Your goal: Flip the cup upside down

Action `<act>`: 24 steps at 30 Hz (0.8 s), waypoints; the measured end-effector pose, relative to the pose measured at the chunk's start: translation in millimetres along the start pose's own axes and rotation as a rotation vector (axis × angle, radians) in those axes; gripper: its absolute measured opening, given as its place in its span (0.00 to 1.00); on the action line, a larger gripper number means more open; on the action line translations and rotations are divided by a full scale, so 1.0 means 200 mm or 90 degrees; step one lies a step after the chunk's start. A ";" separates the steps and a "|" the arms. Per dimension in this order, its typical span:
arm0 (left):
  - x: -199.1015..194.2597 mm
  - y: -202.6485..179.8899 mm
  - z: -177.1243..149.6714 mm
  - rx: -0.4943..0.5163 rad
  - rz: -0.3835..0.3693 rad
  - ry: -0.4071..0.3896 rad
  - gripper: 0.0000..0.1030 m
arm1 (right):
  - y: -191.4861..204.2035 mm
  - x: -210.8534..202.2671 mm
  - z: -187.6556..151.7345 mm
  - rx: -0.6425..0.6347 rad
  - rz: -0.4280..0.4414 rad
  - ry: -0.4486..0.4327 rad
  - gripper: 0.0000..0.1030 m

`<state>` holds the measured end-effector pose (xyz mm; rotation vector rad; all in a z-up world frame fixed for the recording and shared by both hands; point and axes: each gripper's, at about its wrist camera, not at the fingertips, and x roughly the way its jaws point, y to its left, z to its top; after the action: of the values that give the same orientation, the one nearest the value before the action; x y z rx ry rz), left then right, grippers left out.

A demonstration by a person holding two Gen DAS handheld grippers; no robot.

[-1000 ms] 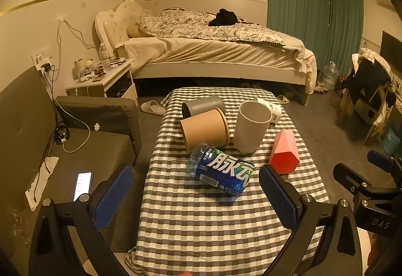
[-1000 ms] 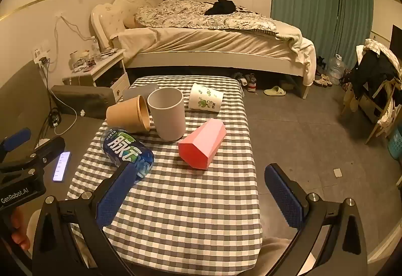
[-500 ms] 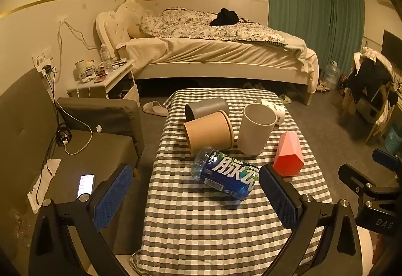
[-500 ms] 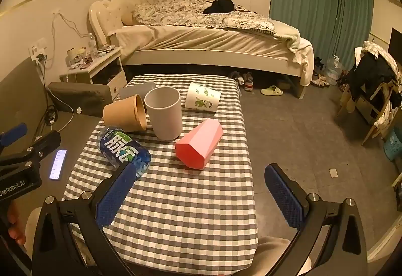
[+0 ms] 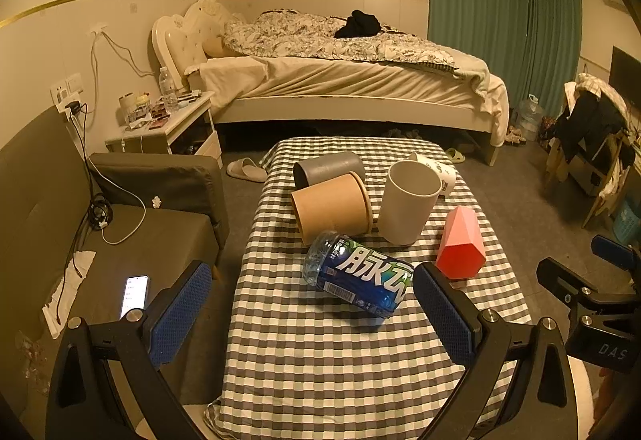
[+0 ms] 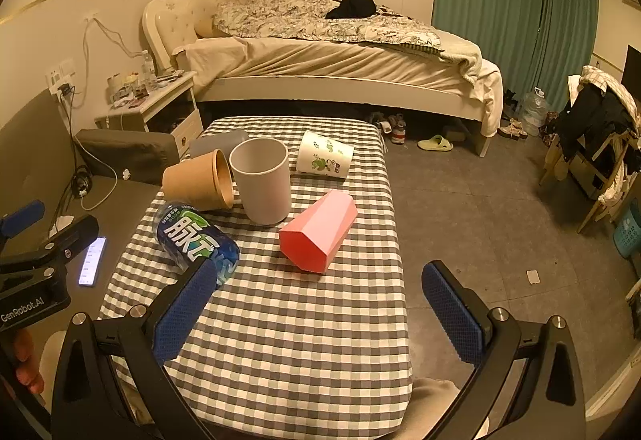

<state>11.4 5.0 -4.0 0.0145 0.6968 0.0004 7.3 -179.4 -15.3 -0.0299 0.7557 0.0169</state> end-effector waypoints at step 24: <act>0.00 0.02 -0.05 -0.005 0.000 0.005 1.00 | 0.03 -0.01 -0.01 -0.010 0.002 -0.005 1.00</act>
<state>4.7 8.3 -12.5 0.0074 0.7042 0.0033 4.4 -172.7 -15.2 -0.0431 0.7470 0.0258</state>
